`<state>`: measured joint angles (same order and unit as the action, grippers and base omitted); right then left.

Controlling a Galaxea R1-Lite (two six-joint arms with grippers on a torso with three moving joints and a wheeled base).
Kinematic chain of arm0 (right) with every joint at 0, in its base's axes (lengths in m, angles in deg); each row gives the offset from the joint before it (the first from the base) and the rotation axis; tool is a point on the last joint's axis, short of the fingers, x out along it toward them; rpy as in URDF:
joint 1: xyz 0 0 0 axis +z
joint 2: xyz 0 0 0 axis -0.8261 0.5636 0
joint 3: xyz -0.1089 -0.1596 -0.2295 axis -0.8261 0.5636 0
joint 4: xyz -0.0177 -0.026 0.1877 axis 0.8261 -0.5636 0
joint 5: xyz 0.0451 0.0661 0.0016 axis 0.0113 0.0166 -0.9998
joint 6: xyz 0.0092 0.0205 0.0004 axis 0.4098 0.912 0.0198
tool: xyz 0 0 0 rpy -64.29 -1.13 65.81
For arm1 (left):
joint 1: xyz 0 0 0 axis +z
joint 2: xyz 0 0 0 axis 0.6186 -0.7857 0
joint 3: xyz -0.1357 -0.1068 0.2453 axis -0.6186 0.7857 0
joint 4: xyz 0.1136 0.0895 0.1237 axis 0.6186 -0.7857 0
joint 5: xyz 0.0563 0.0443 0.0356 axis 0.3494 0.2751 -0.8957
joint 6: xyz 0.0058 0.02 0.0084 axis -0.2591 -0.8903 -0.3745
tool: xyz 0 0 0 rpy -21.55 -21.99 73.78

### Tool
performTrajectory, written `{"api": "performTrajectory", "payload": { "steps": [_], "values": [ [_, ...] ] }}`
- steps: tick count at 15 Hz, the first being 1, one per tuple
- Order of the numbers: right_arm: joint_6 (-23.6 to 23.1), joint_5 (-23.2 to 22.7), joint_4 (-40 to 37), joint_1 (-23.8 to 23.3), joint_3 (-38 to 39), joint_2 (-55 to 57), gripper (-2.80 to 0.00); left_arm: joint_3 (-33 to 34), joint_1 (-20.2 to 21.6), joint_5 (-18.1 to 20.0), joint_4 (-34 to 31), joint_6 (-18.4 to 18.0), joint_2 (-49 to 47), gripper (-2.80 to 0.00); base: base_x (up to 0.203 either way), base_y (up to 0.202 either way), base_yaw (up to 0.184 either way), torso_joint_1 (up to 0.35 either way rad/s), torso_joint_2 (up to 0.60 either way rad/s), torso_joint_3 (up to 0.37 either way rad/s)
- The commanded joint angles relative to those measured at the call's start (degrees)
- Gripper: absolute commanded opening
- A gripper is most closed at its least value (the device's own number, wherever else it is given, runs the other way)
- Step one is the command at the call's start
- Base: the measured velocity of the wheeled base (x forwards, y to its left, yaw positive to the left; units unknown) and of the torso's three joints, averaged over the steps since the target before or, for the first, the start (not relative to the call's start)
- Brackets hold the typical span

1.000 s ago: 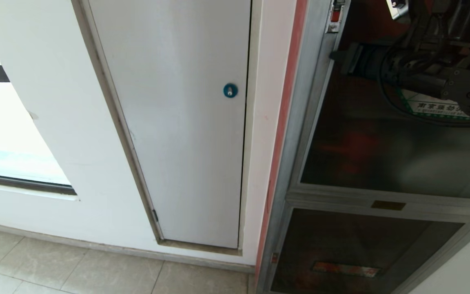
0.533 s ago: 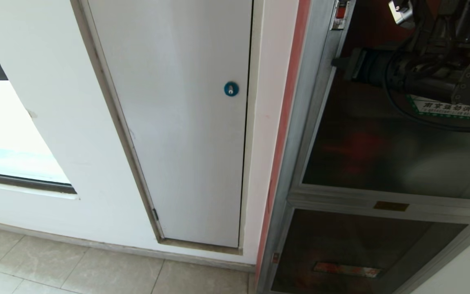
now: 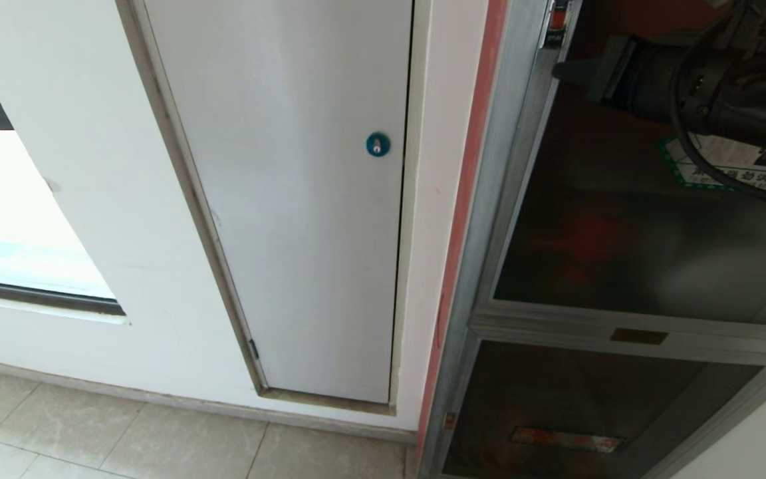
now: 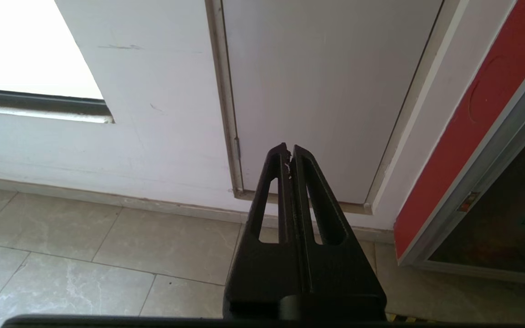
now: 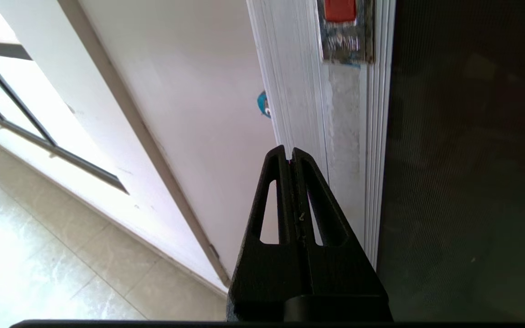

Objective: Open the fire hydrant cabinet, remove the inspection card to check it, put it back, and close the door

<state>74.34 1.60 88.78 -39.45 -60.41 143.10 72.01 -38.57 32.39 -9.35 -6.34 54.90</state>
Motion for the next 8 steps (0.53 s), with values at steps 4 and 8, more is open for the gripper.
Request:
{"api": "performTrajectory", "payload": {
  "steps": [4,8],
  "values": [
    [0.3,-0.1,0.1,0.1,-2.5,-2.9,-2.80,0.0,0.0,0.0,0.0,0.0,0.0,-2.80,0.000,0.000,0.000,0.000,0.00,0.000],
    [3.1,-0.1,-2.1,0.1,-8.6,-2.5,-2.80,0.0,0.0,0.0,-0.1,0.0,0.0,-2.80,0.000,0.000,0.000,0.000,0.00,0.000]
  ]
}}
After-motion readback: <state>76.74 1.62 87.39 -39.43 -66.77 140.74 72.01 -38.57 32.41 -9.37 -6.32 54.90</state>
